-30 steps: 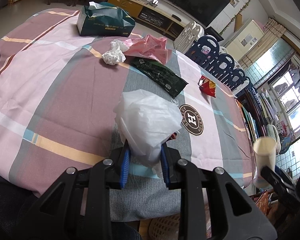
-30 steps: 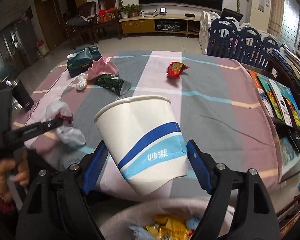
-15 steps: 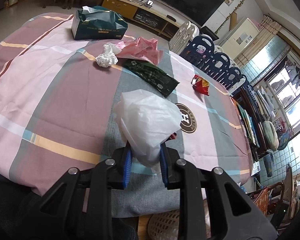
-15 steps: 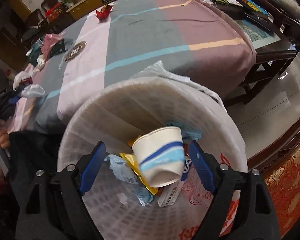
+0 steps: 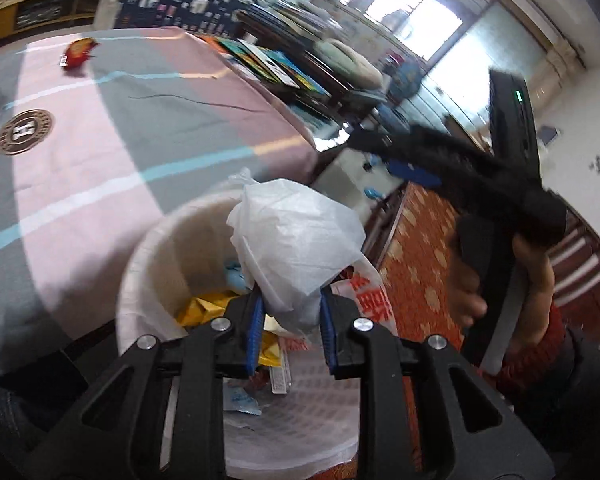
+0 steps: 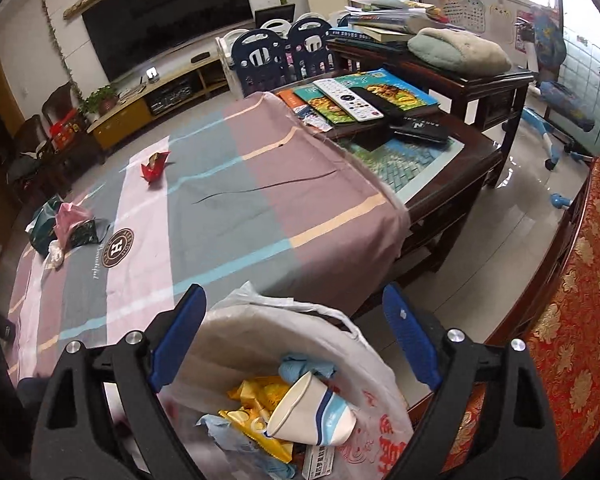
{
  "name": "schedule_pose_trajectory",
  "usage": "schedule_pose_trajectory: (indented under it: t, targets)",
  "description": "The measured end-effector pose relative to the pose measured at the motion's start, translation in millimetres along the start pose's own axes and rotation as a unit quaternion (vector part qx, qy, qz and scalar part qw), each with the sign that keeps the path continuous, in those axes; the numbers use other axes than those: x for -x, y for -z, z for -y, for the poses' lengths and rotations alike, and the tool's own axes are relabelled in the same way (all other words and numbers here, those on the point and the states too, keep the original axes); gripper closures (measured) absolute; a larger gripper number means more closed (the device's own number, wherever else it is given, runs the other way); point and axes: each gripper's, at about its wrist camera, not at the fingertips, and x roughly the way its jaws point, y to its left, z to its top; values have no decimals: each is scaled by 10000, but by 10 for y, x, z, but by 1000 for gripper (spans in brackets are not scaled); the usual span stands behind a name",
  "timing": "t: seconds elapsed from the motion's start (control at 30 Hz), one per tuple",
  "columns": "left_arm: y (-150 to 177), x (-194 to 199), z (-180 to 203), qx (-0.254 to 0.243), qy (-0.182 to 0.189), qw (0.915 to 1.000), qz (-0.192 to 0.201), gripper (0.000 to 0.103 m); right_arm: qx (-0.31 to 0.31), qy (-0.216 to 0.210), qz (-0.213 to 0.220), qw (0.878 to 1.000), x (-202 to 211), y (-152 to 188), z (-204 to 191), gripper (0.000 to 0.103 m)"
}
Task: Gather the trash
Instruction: 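Drop the paper cup into the wastebasket with the right tool while the left tool drops the white bag in, then grasp the pink plastic bag with the right tool while the left tool returns to the table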
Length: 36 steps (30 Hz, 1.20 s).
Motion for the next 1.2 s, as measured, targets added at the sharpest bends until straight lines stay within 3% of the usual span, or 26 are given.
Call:
schedule_pose_trajectory:
  t: [0.17, 0.23, 0.33, 0.53, 0.63, 0.7, 0.8, 0.97, 1.07, 1.13, 1.2]
  targets:
    - [-27, -404, 143, -282, 163, 9983, -476, 73, -80, -23, -74, 9999, -52, 16, -10, 15]
    - [-50, -488, 180, -297, 117, 9982, -512, 48, -124, -100, -151, 9998, -93, 32, -35, 15]
    - [-84, -411, 62, -35, 99, 9992, -374, 30, -96, -107, -181, 9997, -122, 50, -79, 15]
    - [-225, -85, -442, 845, -46, 9964, 3, 29, -162, -225, -265, 9993, -201, 60, -145, 15]
    - [-332, 305, -874, 1363, -469, 9877, 599, 29, -78, -256, -261, 9993, -227, 38, -222, 15]
    - [-336, 603, -1246, 1855, -971, 9730, 968, 31, 31, -280, -274, 9992, -261, 1, -304, 15]
    - [-293, 969, -1820, 2608, -1829, 9404, 1193, 52, 302, -335, -335, 9984, -332, -59, -498, 15]
    - [-181, 1543, -2400, 3059, -3061, 8874, 1591, 53, 619, -677, -483, 9946, -532, -154, -942, 15]
    - [-144, 1831, -2629, 3422, -3564, 8488, 1883, 50, 842, -1080, -628, 9886, -750, -277, -1379, 15]
    - [-92, 1954, -2758, 3615, -4015, 8159, 2061, 45, 1246, -1171, -604, 9834, -907, -369, -1796, 15]
    - [18, 2058, -2849, 3969, -4125, 7924, 2108, 45, 1730, -1193, -512, 9763, -1031, -445, -2212, 15]
